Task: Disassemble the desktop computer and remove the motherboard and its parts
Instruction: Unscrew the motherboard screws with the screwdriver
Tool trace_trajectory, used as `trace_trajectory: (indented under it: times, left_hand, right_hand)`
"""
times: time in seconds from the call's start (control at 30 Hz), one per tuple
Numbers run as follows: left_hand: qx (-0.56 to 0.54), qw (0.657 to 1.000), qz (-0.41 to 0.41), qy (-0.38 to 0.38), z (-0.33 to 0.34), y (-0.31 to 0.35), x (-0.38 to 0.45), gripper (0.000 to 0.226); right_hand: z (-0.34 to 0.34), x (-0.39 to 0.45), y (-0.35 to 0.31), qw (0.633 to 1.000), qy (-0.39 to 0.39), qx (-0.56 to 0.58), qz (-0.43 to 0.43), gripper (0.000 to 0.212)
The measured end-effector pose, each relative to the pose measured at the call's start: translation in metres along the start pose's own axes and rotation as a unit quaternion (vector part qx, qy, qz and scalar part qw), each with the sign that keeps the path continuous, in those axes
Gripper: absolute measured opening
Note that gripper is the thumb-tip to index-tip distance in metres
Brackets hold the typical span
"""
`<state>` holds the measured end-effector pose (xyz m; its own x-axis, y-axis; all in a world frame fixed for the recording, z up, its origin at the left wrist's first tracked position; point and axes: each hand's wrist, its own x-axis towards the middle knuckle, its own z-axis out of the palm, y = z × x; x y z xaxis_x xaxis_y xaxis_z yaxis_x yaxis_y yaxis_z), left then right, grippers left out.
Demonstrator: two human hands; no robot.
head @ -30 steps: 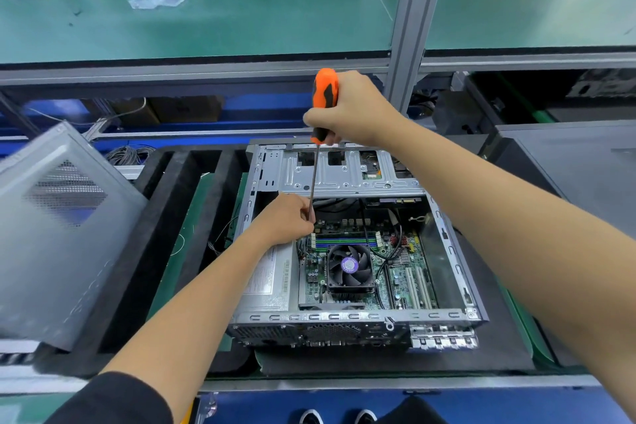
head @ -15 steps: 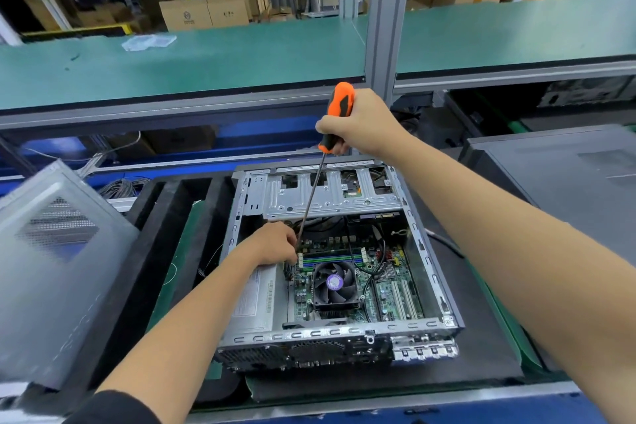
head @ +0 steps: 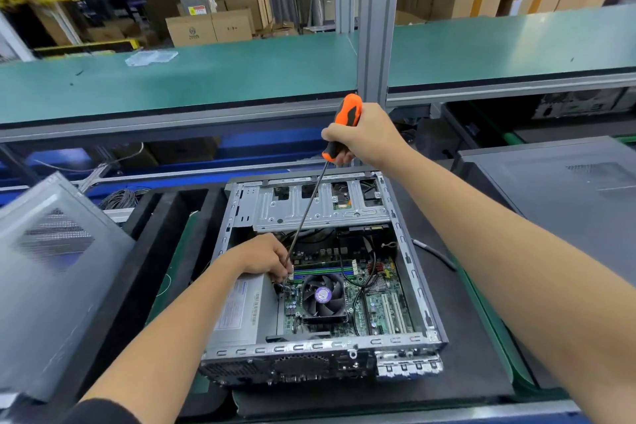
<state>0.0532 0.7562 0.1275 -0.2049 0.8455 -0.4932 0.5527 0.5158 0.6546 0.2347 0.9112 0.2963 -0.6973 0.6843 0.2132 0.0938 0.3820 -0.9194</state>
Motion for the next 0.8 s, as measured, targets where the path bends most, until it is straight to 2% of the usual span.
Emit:
trace_trajectory:
  times: [0.17,0.23,0.3,0.43,0.6,0.7,0.8]
  left_hand:
    - [0.001,0.998,0.035,0.047,-0.002,0.001,-0.005,0.018]
    - [-0.015,0.993,0.050,0.105,-0.004,0.001,-0.009,0.018]
    - [-0.081,0.982,0.050,0.165,-0.011,0.001,-0.016,0.018]
    - [-0.150,0.938,0.082,0.302,-0.041,-0.003,-0.041,0.019]
    - [-0.191,0.904,0.072,0.376,-0.065,-0.031,-0.084,0.019]
    - [-0.198,0.894,0.029,0.401,-0.062,-0.057,-0.100,0.017]
    - [-0.170,0.900,-0.010,0.402,-0.064,-0.086,-0.110,0.022]
  right_hand:
    - [-0.009,0.009,0.000,0.999,0.043,0.015,0.007,0.022]
    - [-0.014,0.014,-0.002,0.997,0.073,0.028,0.006,0.023]
    - [-0.019,0.020,-0.004,0.992,0.113,0.060,0.012,0.024]
    - [-0.022,0.028,-0.001,0.971,0.152,0.177,0.048,0.021]
    - [0.017,0.031,0.011,0.945,0.136,0.276,0.108,0.017]
    - [0.054,0.033,0.007,0.953,0.104,0.265,0.101,0.016]
    - [0.091,0.034,-0.011,0.968,0.066,0.234,0.057,0.016]
